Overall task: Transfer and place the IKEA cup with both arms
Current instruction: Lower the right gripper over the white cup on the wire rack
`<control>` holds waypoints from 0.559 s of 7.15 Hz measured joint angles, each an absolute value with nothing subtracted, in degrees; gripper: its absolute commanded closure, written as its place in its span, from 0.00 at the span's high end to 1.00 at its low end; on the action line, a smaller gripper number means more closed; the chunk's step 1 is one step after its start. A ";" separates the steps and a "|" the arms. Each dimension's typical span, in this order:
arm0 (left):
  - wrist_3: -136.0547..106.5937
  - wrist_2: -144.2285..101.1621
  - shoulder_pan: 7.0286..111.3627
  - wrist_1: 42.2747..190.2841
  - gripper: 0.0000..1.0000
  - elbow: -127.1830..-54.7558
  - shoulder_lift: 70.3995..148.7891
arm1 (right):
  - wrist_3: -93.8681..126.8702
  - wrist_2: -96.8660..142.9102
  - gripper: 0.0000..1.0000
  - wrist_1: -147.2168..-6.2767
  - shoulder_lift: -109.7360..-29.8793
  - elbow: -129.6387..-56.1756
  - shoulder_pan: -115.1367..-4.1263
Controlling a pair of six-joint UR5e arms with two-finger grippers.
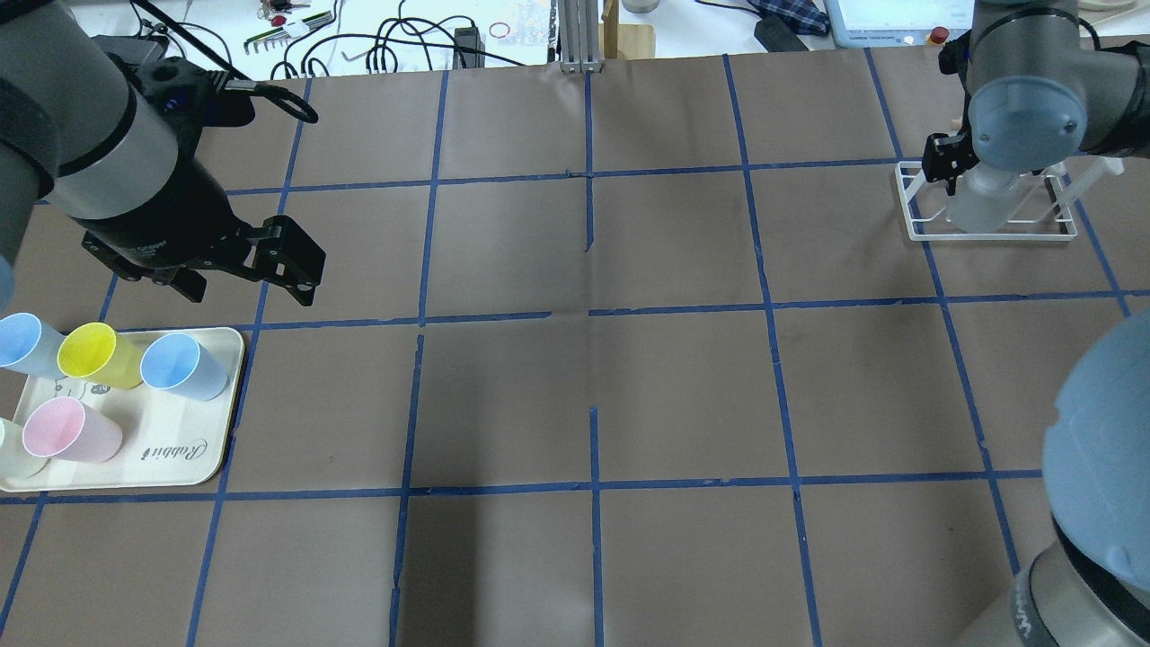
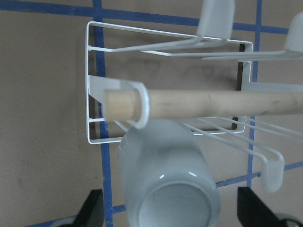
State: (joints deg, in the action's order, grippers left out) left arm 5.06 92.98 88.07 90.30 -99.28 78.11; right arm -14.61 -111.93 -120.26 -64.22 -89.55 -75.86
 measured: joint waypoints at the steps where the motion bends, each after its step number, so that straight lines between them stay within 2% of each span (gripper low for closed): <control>1: 5.08 92.88 88.07 90.29 1.00 -99.25 78.11 | -14.77 -111.89 0.79 -120.61 -63.87 -89.57 -75.83; 2: 5.09 92.83 88.07 90.32 1.00 -99.23 78.08 | -14.90 -111.84 0.59 -120.69 -63.72 -89.56 -75.76; 3: 5.09 92.91 88.11 90.36 1.00 -99.20 78.03 | -15.14 -111.85 0.50 -120.69 -63.69 -89.56 -75.69; 4: 5.08 92.97 88.18 90.43 1.00 -99.03 77.94 | -15.49 -111.93 0.47 -120.68 -63.72 -89.56 -75.64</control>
State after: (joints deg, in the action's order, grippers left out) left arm 5.08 92.97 88.18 90.43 -99.03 77.94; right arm -15.49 -111.93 -120.68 -63.72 -89.56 -75.64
